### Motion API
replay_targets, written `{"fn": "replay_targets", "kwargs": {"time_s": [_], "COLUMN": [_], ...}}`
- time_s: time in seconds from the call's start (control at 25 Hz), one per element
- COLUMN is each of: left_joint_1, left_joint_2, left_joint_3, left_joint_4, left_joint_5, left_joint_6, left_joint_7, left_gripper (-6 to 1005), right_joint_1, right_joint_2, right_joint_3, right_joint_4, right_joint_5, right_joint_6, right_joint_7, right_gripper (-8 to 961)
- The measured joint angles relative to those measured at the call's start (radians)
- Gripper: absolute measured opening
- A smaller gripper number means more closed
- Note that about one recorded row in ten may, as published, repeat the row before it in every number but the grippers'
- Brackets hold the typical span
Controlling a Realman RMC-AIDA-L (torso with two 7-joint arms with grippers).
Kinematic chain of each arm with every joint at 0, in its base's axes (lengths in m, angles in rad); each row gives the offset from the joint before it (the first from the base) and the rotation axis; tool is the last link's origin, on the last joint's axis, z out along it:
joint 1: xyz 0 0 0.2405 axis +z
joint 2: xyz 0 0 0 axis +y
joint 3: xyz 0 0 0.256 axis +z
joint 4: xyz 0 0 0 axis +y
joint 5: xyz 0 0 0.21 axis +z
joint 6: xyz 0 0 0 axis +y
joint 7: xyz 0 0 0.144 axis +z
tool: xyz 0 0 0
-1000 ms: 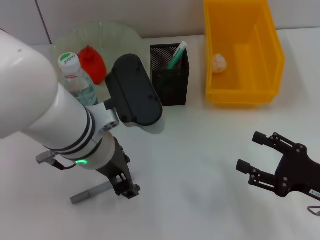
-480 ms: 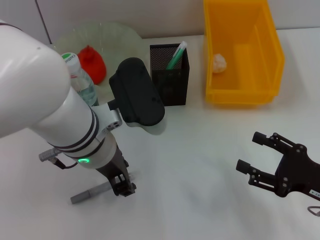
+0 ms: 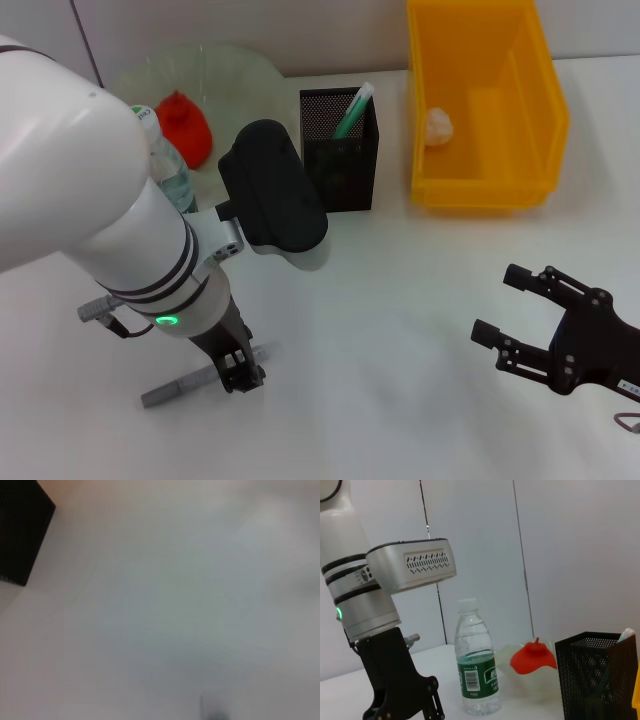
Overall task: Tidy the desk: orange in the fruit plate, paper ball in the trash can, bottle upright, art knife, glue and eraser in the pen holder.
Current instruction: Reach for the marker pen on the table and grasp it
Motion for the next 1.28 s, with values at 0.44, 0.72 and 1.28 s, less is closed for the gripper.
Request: {"fn": "replay_targets", "kwargs": {"time_s": [0.44,0.72,1.28], "left_joint_1": [-0.001,-0.003,-0.018], "left_joint_2": [0.000,0.000,0.000], "left_joint_3": [0.000,0.000,-0.002], "left_joint_4": [-0.003,-0.013,-0.051], "left_joint_5": [-0.002,-0.002,-0.002], "left_joint_6": [0.010,0.004,-0.003], "left_joint_7": [0.004,0.007,0.020], "left_gripper": [418,418,419], "right_joint_1": [0.001,0.003,0.003], "right_joint_2": [0.000,0.000,0.000], "right_joint_3": [-0.001,-0.001,-0.001], "right_joint_4": [0.006,0.010,0.011], "right_joint_5": [-0.001,-0.001,-0.001], "right_joint_6": [0.000,0.000,0.000], "right_joint_7": [0.000,0.000,0.000], "right_gripper": [820,820,820]}}
